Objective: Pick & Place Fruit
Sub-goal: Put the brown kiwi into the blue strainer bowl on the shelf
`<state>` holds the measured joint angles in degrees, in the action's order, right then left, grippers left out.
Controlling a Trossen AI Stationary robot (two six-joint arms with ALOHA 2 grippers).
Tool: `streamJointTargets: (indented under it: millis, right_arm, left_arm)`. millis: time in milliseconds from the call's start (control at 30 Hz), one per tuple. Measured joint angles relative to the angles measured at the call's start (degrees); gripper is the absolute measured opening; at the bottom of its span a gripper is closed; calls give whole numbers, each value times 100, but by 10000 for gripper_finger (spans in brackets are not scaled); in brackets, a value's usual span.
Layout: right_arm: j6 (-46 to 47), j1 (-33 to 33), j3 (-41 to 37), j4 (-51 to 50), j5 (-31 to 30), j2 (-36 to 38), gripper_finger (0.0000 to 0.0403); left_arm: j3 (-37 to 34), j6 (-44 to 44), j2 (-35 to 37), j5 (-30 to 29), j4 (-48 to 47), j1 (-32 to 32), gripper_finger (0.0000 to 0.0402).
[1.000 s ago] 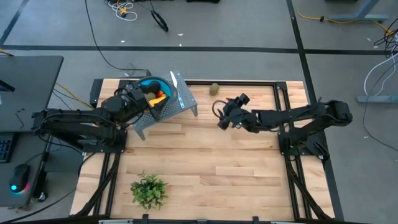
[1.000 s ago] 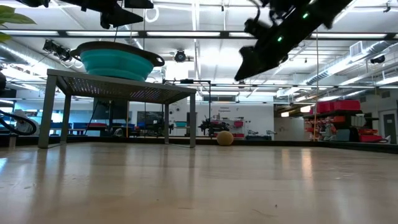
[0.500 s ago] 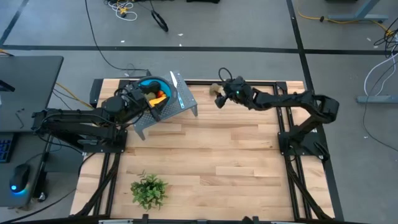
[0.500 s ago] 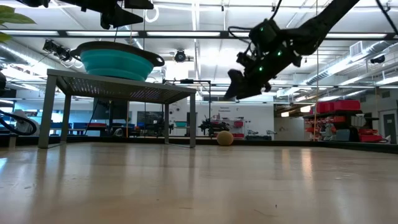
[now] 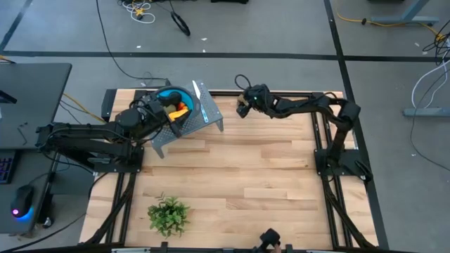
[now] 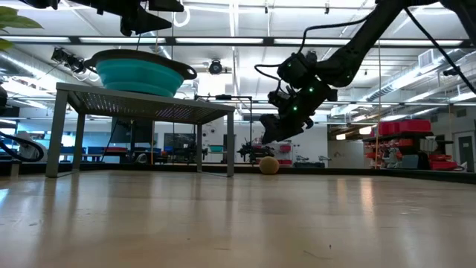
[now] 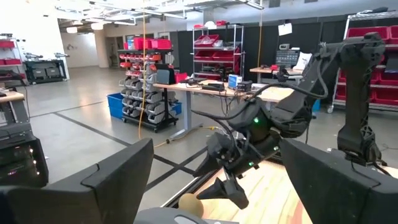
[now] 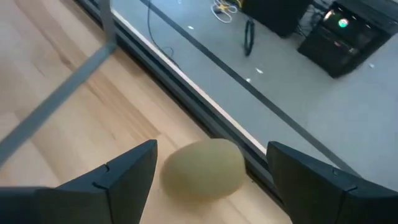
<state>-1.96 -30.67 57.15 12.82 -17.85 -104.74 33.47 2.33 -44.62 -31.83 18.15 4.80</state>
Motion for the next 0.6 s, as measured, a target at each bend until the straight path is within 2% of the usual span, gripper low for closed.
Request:
streamJointTargets:
  millis: [233,600]
  right_arm:
    - [300,-326,89,244,747,-261,312]
    - [493,-415,232,201,802,-604,312]
  left_arm:
    - [0,-14,0,0,-52,-2,361]
    - [0,-58,0,-2,-48,-2,361]
